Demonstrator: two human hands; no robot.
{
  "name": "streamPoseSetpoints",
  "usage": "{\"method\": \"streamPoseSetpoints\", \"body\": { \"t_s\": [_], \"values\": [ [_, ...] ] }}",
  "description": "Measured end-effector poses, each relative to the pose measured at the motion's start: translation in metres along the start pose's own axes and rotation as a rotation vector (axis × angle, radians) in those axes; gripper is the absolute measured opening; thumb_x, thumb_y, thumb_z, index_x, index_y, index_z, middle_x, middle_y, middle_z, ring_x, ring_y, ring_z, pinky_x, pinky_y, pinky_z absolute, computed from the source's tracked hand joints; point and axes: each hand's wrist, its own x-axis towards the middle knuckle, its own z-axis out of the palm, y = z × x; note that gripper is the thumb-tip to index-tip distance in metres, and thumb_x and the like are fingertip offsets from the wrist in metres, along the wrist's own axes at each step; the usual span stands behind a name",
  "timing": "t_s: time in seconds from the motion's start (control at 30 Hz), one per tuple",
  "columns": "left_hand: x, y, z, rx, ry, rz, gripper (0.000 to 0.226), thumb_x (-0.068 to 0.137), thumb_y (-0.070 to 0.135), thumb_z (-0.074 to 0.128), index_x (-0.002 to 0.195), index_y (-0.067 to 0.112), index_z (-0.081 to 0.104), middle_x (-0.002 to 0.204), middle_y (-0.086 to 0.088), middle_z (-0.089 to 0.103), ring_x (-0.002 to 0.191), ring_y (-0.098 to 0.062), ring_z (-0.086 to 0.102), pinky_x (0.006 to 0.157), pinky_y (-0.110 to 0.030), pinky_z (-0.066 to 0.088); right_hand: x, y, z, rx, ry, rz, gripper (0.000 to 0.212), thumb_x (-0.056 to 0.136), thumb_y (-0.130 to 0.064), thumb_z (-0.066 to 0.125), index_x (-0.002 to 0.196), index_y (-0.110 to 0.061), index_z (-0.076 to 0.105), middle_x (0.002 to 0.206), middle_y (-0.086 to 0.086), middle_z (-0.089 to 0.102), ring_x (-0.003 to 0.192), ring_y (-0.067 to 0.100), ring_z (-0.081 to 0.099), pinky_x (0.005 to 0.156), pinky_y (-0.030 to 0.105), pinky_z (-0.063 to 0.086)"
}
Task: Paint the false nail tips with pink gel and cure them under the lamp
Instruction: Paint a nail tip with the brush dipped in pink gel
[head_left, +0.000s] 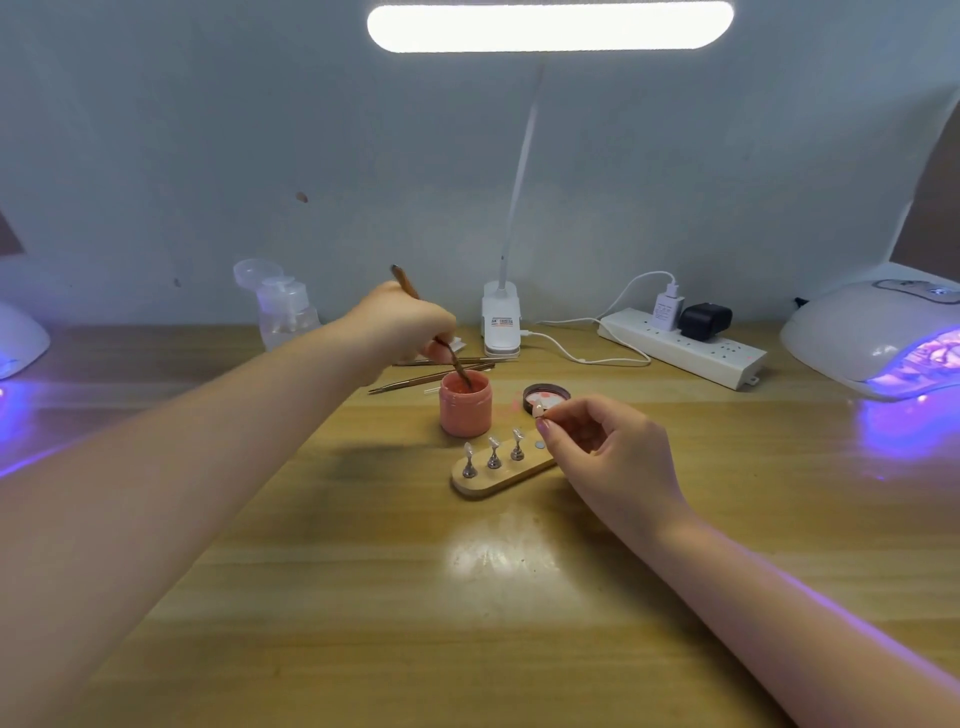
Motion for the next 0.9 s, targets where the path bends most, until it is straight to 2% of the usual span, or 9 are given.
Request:
{"method": "streamPoseSetpoints", "body": {
  "t_s": [0.07,0.13,0.3,0.47,0.67,0.8,0.9],
  "values": [
    [0.001,-0.009,-0.011,-0.084,0.016,-0.07,0.007,0.085,0.015,0.059,0.09,0.01,0.06,0.053,0.003,0.065,0.039,-0.007,0.037,0.037,-0.013,0.026,0.0,0.0,0.0,0.001,-0.003,0.0,0.004,0.082,-0.009,0.073,0.085,-0.008,0.074,0.075,-0.001,0.069,0.068,0.008,0.06,0.064,0.023,0.05],
    [0.0,-0.017,-0.02,-0.156,0.007,-0.149,0.004,0.085,0.018,0.058,0.085,0.015,0.06,0.049,0.008,0.063,0.046,-0.008,0.034,0.045,-0.019,0.026,0.0,-0.001,0.001,-0.002,-0.007,0.0,0.004,0.082,-0.009,0.073,0.085,-0.009,0.074,0.075,-0.002,0.069,0.069,0.008,0.06,0.064,0.023,0.05],
    [-0.003,-0.037,-0.03,-0.25,-0.023,-0.26,0.014,0.087,0.02,0.056,0.074,0.019,0.056,0.049,0.009,0.061,0.047,-0.008,0.035,0.048,-0.021,0.027,0.0,-0.001,0.0,-0.012,-0.014,0.008,0.005,0.082,-0.011,0.073,0.086,-0.01,0.074,0.076,0.0,0.069,0.068,0.008,0.061,0.066,0.027,0.051],
    [-0.005,-0.046,-0.034,-0.352,-0.013,-0.246,0.013,0.089,0.018,0.054,0.075,0.018,0.054,0.049,0.008,0.06,0.049,-0.009,0.039,0.05,-0.022,0.03,0.0,-0.001,0.0,-0.021,-0.014,0.003,0.004,0.082,-0.011,0.073,0.086,-0.01,0.074,0.075,-0.001,0.069,0.068,0.009,0.061,0.066,0.027,0.051],
    [-0.01,-0.053,-0.026,-0.496,-0.076,-0.337,0.013,0.09,0.016,0.052,0.079,0.013,0.058,0.054,0.005,0.066,0.052,-0.008,0.045,0.052,-0.021,0.033,-0.001,0.0,0.0,-0.015,-0.009,0.001,0.004,0.082,-0.01,0.073,0.085,-0.01,0.074,0.075,-0.001,0.069,0.069,0.008,0.061,0.066,0.027,0.051],
    [-0.016,-0.057,-0.026,-0.671,-0.026,-0.3,0.015,0.09,0.014,0.051,0.08,0.01,0.06,0.057,0.003,0.067,0.042,-0.004,0.052,0.047,-0.017,0.04,-0.001,-0.001,0.0,-0.02,-0.012,-0.002,0.004,0.082,-0.011,0.073,0.086,-0.01,0.075,0.076,0.0,0.07,0.069,0.009,0.062,0.068,0.027,0.051],
    [-0.03,-0.054,-0.015,-0.807,0.027,-0.152,0.015,0.09,0.015,0.053,0.083,0.01,0.065,0.06,0.003,0.069,0.045,-0.003,0.055,0.046,-0.014,0.044,0.0,-0.001,0.0,-0.025,-0.026,0.0,0.006,0.083,-0.012,0.073,0.088,-0.011,0.075,0.078,0.0,0.07,0.071,0.011,0.063,0.07,0.029,0.052]
  ]
}}
